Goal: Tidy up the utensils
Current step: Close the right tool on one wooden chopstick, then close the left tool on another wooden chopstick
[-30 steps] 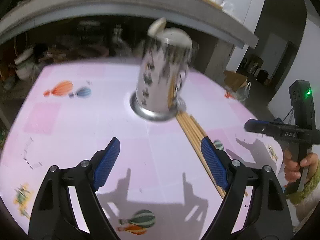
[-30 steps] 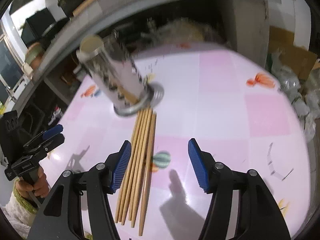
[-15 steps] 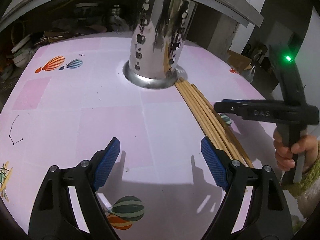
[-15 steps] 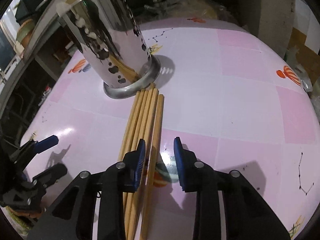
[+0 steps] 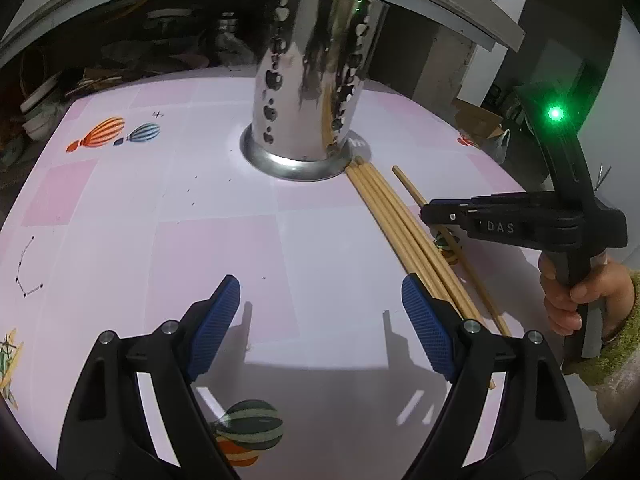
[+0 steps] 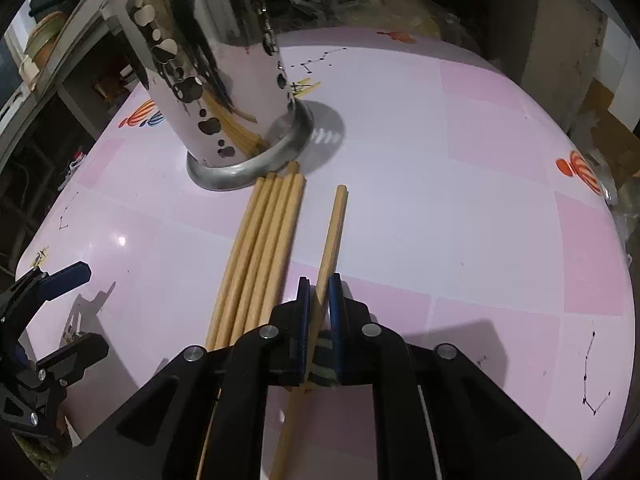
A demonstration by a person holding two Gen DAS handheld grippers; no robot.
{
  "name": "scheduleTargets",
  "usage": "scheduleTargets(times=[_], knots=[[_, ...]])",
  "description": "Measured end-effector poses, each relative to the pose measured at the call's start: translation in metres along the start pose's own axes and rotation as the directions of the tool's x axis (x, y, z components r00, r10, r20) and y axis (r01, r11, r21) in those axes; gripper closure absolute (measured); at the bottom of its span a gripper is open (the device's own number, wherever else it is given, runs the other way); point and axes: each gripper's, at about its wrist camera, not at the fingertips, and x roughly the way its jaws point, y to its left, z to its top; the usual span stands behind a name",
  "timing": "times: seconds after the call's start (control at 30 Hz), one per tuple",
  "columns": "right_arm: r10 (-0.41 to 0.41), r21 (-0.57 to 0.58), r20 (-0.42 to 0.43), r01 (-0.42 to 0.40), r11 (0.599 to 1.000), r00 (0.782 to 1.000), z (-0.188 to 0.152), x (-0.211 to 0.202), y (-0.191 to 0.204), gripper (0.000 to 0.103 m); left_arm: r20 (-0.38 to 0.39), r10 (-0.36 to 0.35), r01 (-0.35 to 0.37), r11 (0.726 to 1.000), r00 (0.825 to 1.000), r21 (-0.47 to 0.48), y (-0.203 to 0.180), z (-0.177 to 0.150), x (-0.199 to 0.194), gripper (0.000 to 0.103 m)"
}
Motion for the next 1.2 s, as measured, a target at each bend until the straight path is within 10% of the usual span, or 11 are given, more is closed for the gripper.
scheduleTargets(times=[0.83, 1.2], knots=[[0.103, 0.132, 0.083, -0.114, 0.985, 0.991, -0.034, -0.018, -0.044, 0.094, -0.133, -0.04, 0.055, 0.992, 0.99, 0.111, -0.066, 0.037, 0.073, 0.095], [0.133, 0.147, 0.092, -0.145, 0.978, 0.987, -0.035, -0.019, -0.049, 0.094, -0.161, -0.078, 0.085, 0.996, 0.984, 0.038, -0.057, 0.027, 0.066, 0.098]])
